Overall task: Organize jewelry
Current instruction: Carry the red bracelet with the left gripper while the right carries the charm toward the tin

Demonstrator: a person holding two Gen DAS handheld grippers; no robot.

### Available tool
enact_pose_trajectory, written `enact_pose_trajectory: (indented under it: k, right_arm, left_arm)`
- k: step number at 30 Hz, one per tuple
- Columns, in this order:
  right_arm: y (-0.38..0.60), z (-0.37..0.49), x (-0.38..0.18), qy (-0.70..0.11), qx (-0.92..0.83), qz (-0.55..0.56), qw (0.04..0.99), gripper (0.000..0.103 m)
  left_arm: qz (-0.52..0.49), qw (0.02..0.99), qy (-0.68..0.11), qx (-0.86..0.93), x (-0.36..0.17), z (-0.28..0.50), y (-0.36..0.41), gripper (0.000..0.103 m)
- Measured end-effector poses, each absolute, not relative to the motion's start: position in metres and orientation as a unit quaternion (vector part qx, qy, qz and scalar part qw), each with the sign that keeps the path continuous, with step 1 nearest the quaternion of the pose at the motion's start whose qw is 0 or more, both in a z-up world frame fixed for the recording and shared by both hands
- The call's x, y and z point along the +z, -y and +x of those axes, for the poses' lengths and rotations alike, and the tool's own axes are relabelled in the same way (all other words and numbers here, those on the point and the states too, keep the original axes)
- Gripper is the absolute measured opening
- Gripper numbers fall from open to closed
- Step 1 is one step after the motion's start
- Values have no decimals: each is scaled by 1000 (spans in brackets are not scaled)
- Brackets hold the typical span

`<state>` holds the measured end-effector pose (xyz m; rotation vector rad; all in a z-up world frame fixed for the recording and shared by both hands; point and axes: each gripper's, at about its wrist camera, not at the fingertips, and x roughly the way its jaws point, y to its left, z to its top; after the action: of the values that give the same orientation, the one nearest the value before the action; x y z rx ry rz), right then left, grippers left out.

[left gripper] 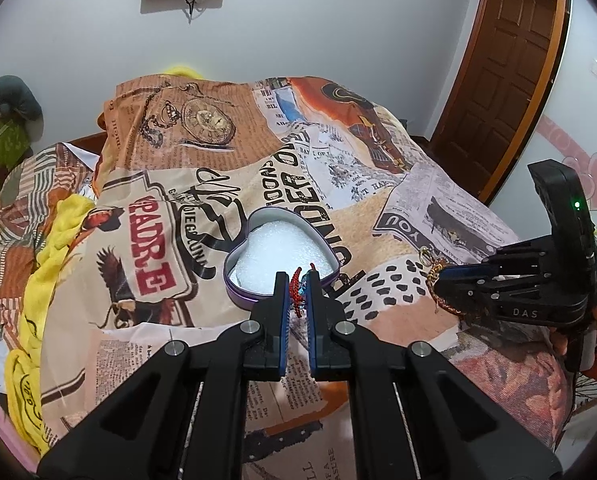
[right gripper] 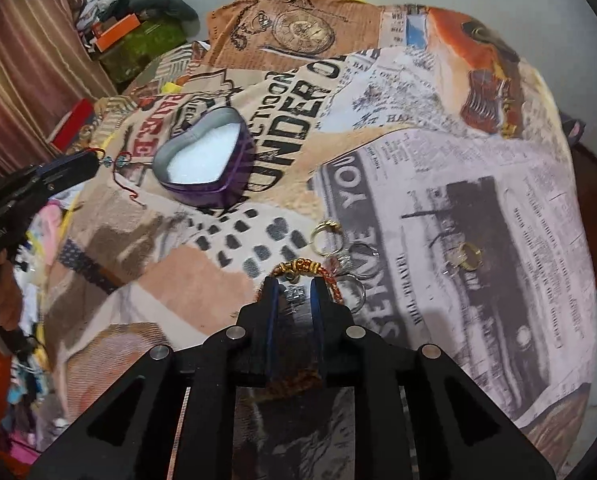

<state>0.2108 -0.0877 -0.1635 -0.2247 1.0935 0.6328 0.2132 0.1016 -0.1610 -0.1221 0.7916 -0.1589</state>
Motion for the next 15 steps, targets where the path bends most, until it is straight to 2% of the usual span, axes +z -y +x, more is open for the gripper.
enact_pose_trajectory:
  k: [6,8,15]
  right_arm:
    - [86,212,-167,-496,297,-127,806,14]
    - [85,211,-167,-490,299,-130,808,9]
    - [84,208,-163,-477,299,-139,814,9]
  left_arm:
    - [-62,915,-392,-79,-168,218,-98,6]
    - [-60,914,-393,-79,-169,218,-97,6]
    - [-56,917,-387,-75,-163,211,-98,6]
